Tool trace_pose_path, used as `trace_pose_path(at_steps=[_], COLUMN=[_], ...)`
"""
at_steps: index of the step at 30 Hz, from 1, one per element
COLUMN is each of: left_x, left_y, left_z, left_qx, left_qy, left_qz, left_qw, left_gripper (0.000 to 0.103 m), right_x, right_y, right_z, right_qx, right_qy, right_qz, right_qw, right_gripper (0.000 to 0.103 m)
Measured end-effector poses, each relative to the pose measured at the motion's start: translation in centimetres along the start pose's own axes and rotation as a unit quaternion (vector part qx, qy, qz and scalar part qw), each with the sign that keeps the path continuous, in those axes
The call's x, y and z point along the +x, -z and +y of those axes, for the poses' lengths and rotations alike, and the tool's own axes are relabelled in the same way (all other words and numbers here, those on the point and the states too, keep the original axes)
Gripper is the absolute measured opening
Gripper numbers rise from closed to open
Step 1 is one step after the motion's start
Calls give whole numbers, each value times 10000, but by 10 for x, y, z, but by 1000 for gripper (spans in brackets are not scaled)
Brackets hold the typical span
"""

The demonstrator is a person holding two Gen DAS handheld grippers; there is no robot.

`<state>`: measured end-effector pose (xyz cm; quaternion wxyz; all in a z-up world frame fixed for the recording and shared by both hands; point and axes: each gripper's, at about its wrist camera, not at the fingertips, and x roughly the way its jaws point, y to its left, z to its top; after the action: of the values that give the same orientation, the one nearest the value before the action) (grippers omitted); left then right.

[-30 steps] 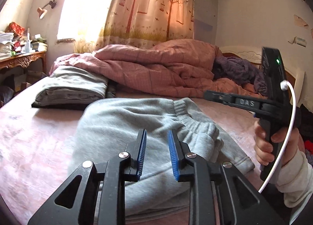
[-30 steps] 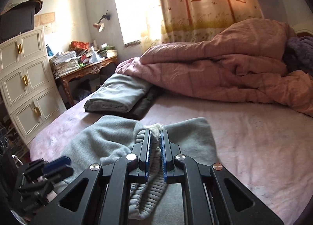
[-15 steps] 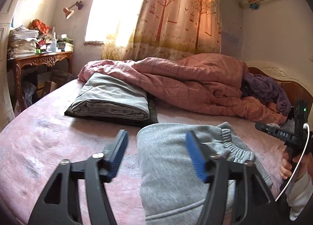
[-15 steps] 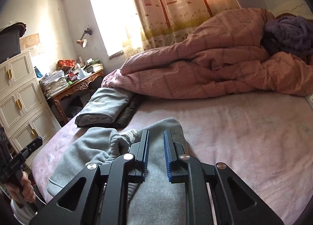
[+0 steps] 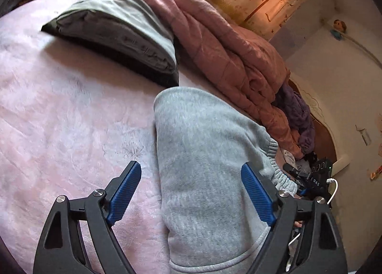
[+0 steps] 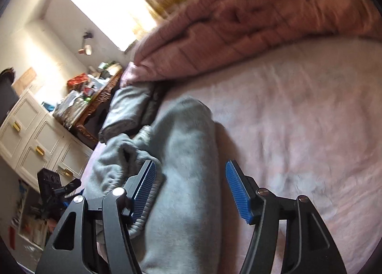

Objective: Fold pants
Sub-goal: 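Grasp the sweatpants bundle with the left gripper while the right gripper grasps the cuffs end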

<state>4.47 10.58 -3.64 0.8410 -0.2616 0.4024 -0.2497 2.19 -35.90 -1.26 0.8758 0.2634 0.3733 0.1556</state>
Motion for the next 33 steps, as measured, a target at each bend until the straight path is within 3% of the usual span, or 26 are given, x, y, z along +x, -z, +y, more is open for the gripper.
trace_pose_path(at_steps=[1,3,6,9,13,18,23,28,31,33], left_x=[4,10,16,23,31,45,45,45,60,65], left_y=[2,5,9,12,11,6,14,19,11,9], left_z=[3,11,18,14,4,-8,-15,-13,-13,-19], left_qx=[-73,-299,-622,-650,-560,-474,-240,-104,-281,-225], left_qy=[43,321,863,1116,1065,867,727,841,929,863], left_qz=[90,268,479,652,693,862,886,1139,1421,1395], left_qw=[9999,9987,9932,9895,9903,9914,9931,9899,9851,9862], left_gripper=[84,84,80,80,82,88,89,89,95,95], right_x=[5,10,21,45,55,69,69,65,69,73], right_y=[1,2,4,13,16,7,7,20,16,14], right_z=[-7,-13,-19,-23,-12,-14,-13,-16,-13,-14], right_qx=[102,158,386,664,455,710,659,764,671,752], right_qy=[245,327,-316,-856,-786,-873,-864,-1229,-1223,-1222], right_qz=[120,257,627,1172,1232,1124,1075,1227,1320,1322], right_qw=[9996,9990,9968,9872,9882,9873,9882,9818,9814,9808], right_gripper=[63,63,63,63,63,63,52,50,50,50])
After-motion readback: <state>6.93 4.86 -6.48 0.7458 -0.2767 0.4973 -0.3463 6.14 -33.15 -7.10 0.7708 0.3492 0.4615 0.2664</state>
